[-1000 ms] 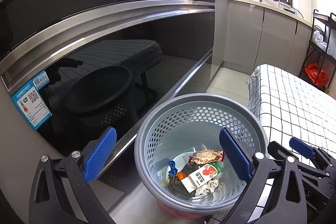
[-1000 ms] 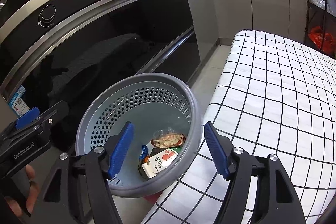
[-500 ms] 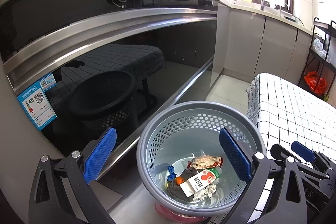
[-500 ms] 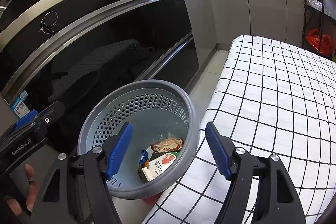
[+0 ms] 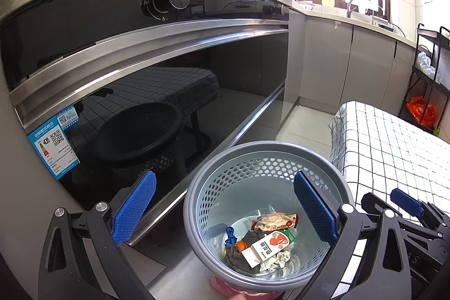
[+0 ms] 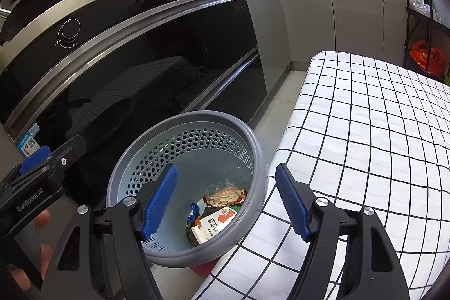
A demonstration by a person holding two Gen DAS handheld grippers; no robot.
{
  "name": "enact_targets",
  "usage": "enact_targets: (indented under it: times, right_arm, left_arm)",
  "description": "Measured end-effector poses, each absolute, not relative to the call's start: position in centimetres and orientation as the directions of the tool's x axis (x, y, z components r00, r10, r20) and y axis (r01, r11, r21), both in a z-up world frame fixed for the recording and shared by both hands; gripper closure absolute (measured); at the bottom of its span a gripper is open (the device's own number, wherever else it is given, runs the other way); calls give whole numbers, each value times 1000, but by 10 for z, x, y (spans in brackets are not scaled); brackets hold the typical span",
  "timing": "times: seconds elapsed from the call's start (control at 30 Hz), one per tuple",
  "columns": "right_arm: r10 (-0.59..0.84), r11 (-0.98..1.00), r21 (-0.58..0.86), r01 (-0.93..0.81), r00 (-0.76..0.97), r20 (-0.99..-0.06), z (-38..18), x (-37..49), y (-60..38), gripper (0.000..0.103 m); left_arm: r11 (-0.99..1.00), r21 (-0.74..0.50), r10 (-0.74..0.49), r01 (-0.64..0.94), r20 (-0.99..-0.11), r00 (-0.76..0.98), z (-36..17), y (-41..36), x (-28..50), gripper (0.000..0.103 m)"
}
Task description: Collect trash
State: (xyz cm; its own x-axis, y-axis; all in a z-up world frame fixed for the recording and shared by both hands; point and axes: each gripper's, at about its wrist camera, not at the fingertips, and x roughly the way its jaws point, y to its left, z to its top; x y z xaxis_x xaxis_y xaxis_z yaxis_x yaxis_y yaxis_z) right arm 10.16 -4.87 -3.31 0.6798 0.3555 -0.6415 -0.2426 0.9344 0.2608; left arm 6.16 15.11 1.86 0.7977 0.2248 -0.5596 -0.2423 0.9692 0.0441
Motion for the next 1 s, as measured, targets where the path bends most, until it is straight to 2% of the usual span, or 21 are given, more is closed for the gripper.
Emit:
enact_targets:
  times: [1.0]
  right_arm:
    - [354, 935, 254, -247, 678, -645, -33, 103, -46, 33]
  left_arm:
    - [969, 58, 231, -240, -554, 800, 18, 152, 63, 6]
